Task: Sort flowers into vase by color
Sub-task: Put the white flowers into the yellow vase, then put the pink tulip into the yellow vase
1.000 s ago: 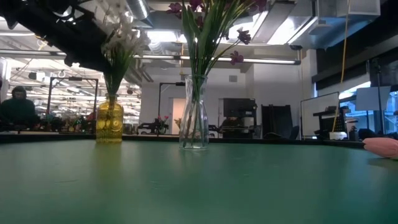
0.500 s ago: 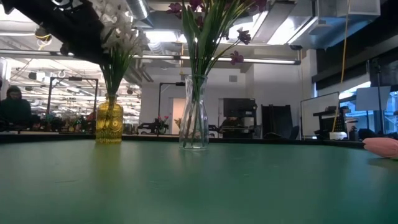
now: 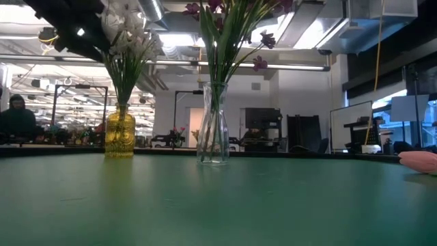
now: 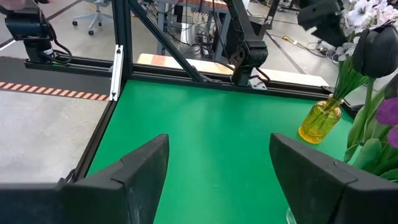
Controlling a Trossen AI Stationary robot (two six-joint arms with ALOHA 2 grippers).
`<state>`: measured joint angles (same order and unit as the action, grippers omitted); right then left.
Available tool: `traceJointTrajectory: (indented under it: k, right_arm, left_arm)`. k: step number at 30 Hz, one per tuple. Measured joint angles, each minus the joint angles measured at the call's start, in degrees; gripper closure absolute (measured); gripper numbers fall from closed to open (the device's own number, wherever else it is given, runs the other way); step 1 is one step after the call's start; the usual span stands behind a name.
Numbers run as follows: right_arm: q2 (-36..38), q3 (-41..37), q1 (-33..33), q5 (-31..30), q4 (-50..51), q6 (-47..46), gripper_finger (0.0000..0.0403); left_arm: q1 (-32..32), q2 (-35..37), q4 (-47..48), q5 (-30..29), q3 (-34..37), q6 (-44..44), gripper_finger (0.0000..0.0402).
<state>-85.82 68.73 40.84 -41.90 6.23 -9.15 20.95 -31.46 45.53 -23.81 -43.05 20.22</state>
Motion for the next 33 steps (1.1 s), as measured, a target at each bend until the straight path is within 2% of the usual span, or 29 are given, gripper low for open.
traceJointTrajectory:
  k: [7,13,19,23,29,33]
  right_arm:
    - [0.0,0.0,0.0,2.2,0.7,0.0,0.0127]
    - [0.4,0.0,0.0,5.9,4.7,-0.2,0.0127]
    - [1.1,0.0,0.0,7.5,8.4,-3.1,0.0127]
    - [2.6,0.0,0.1,10.1,13.8,-7.3,0.0127]
    - [4.6,0.0,0.1,11.0,24.4,-16.9,0.0127]
    - [5.0,0.0,0.0,12.7,31.6,-23.0,0.0127]
  left_arm:
    - [0.0,-0.1,7.2,5.2,-3.0,2.4,0.0155]
    - [-1.4,0.0,11.5,16.0,-3.6,2.6,0.0155]
    - [-3.7,0.0,14.8,15.1,-3.6,5.3,0.0155]
    - [-5.1,-0.1,17.0,16.7,-3.6,8.0,0.0155]
    - [-9.7,0.1,17.3,24.0,-3.6,11.0,0.0155]
    - [-14.7,0.5,12.7,24.8,-3.6,11.6,0.0164]
